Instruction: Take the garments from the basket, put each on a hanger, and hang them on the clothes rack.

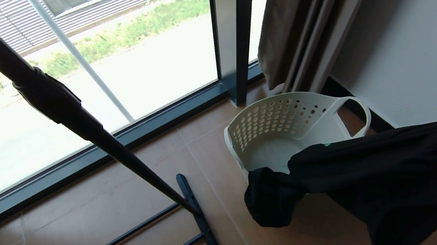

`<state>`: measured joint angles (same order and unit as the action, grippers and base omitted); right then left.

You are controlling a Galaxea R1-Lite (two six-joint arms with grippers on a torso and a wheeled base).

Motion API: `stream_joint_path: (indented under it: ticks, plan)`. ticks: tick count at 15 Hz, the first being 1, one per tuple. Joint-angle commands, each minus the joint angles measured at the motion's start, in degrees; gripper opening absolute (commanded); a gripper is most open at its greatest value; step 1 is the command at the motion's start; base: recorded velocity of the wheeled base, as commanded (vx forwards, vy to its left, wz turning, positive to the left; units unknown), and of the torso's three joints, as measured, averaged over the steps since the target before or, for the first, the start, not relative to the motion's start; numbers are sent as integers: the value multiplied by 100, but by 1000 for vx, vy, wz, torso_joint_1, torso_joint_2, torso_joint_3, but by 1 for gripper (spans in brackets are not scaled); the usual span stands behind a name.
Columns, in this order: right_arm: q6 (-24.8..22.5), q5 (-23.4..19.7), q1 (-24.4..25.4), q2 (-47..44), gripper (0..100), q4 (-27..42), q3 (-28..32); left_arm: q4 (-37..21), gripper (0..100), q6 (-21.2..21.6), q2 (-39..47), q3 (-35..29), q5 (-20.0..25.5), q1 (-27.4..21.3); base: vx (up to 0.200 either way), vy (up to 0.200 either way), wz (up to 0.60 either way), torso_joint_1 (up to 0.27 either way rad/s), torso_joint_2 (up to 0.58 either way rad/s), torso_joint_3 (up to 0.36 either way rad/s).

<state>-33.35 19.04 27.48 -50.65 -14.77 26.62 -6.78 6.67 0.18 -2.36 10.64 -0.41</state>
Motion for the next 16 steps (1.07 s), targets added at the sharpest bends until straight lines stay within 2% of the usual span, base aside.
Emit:
stream_joint_path:
  ticks: [1,2,6,12,16]
  plan:
    - [48,-85,3,-50,0,-8,9,1,100,1,8,-1,-1,6,0,0,0,-12,-7,207]
    - [162,-199,3,-59,0,-8,45,1,100,1,8,-1,-1,-2,0,0,0,2,2,207]
    - [224,-217,3,-208,0,-17,89,1,100,1,8,-1,-1,-2,0,0,0,0,1,51]
    - [224,-190,3,-252,0,-8,62,1,100,1,8,-1,-1,-2,0,0,0,27,-350,-228]
    - [224,-199,3,-243,0,-8,53,1,100,1,8,-1,-1,-2,0,0,0,85,-395,-124]
